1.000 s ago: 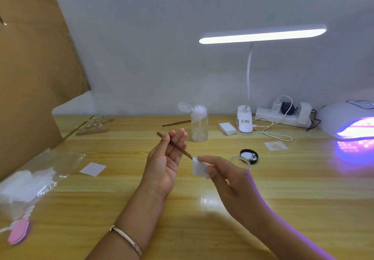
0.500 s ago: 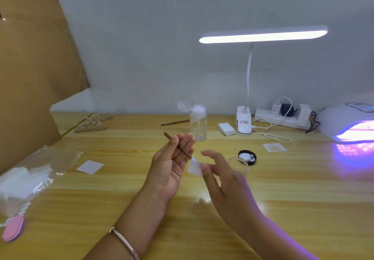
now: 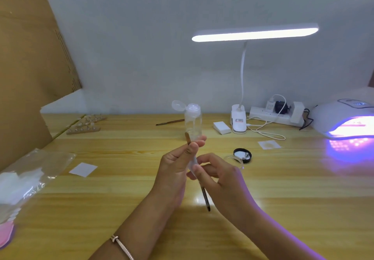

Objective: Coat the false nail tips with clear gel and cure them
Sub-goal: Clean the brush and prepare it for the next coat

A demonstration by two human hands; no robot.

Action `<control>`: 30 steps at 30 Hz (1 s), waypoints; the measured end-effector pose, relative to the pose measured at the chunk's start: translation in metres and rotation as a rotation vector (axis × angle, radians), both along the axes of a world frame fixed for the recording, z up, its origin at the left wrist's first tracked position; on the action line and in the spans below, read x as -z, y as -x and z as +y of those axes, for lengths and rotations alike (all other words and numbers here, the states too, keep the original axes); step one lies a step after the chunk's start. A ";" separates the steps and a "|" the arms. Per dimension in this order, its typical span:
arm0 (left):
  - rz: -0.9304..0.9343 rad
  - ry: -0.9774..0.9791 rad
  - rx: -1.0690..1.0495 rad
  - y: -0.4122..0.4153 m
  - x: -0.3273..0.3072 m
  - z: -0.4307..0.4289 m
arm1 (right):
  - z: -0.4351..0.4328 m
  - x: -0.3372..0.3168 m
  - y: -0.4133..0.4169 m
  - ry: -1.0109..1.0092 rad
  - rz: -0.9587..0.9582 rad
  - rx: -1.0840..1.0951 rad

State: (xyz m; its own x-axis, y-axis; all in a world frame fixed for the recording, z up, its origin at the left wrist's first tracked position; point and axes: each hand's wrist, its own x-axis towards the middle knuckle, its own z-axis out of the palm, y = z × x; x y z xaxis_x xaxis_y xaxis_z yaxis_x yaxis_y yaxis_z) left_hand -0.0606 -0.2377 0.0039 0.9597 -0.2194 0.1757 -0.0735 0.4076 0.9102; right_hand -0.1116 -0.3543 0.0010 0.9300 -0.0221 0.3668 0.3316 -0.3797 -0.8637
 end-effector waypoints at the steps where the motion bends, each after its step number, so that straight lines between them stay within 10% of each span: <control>1: 0.012 0.021 -0.011 -0.001 -0.001 0.001 | 0.000 0.001 0.001 0.000 0.018 -0.004; 8: 0.138 0.476 -0.281 -0.035 -0.017 0.056 | -0.002 0.012 0.008 0.102 0.138 -0.097; 18: -0.164 -0.120 -0.032 -0.001 -0.019 0.008 | 0.000 -0.009 -0.011 -0.030 -0.198 0.135; 30: -0.031 0.094 -0.135 -0.004 -0.034 0.005 | 0.003 -0.003 0.011 0.107 -0.043 -0.077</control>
State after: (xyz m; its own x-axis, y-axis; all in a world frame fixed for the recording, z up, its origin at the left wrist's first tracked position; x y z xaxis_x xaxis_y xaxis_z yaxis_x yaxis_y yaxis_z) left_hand -0.0563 -0.2325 0.0375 0.9732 -0.0703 0.2191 -0.1603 0.4759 0.8648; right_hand -0.1222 -0.3510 0.0040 0.9109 0.0904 0.4026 0.3992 -0.4404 -0.8042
